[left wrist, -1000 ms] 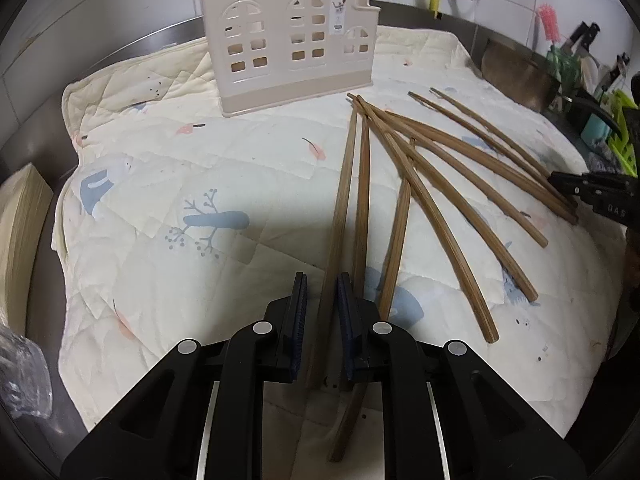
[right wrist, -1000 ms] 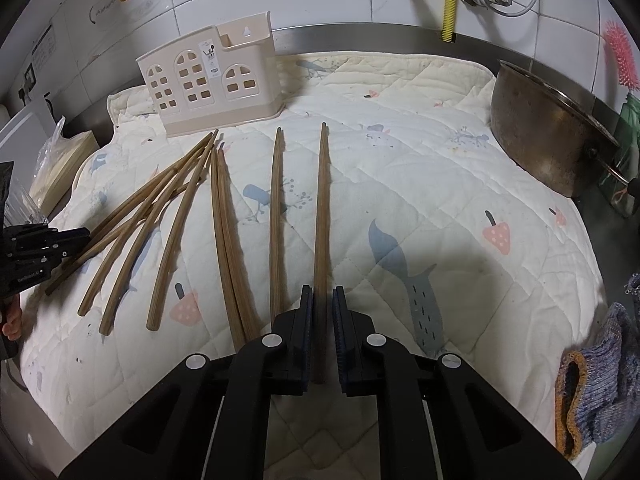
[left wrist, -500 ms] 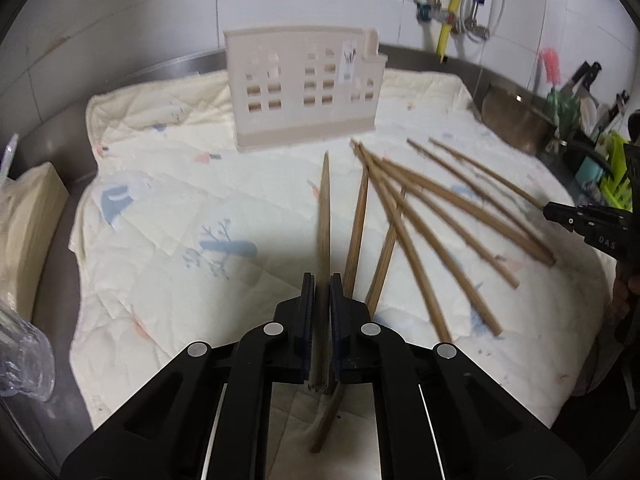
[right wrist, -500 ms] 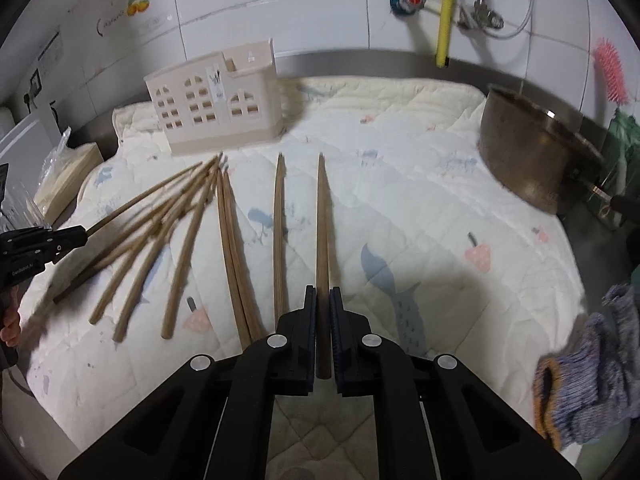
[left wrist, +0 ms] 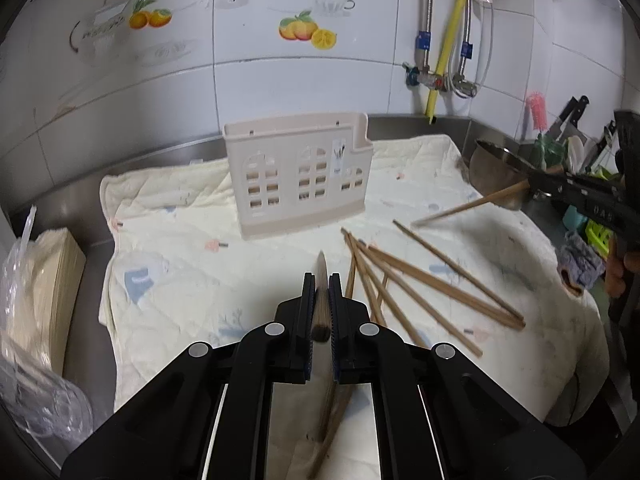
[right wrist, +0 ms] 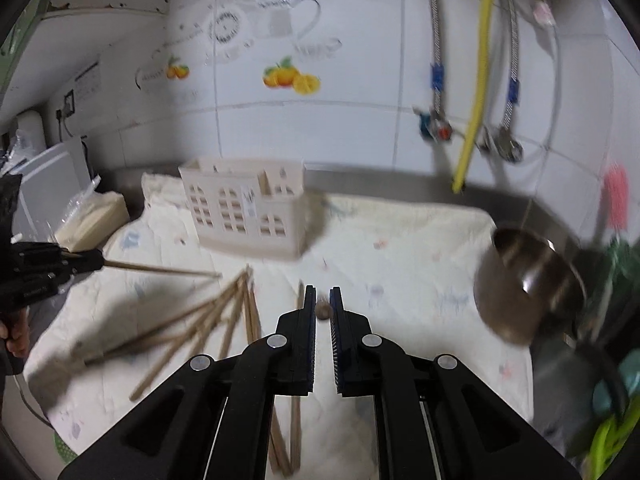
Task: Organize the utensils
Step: 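Lift the chopstick with the right gripper and carry it over the beige holder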
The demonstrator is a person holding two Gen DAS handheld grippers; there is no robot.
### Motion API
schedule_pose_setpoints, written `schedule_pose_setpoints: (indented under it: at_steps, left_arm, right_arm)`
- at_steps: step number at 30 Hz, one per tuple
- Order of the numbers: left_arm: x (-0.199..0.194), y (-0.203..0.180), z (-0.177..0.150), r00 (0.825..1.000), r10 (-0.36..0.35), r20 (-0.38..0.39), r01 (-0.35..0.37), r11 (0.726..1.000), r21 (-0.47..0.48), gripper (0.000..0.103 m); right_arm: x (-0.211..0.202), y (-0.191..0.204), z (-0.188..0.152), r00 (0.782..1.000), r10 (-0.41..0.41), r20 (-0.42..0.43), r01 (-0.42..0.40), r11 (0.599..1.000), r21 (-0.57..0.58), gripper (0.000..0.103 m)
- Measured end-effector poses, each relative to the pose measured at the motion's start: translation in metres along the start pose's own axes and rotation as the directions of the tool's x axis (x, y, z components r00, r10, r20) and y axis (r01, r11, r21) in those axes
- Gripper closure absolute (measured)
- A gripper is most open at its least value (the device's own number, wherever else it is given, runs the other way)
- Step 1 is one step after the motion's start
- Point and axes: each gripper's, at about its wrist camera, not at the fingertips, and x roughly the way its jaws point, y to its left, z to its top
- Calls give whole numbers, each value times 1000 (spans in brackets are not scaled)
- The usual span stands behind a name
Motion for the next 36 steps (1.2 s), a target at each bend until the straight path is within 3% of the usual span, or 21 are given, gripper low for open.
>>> schedule_pose_setpoints:
  at_steps: [13, 21, 26, 32, 36]
  left_arm:
    - [-21, 3, 79, 996, -8, 90, 5, 1000, 29, 98]
    - [-54, 3, 136, 978, 10, 210, -23, 998, 57, 98]
    - [-62, 9, 170, 961, 38, 275, -53, 997, 48, 98]
    - [-45, 25, 199, 944, 80, 321, -83, 997, -6, 98]
    - [-25, 37, 203, 943, 91, 320, -80, 996, -47, 98]
  right_arm:
    - [6, 16, 104, 992, 109, 64, -102, 990, -97, 96]
    - [8, 23, 154, 981, 144, 130, -132, 987, -93, 96]
    - [19, 23, 172, 979, 132, 154, -121, 990, -78, 96]
    - [47, 22, 177, 985, 122, 124, -114, 991, -69, 96]
    - [64, 23, 173, 987, 122, 100, -115, 991, -71, 96]
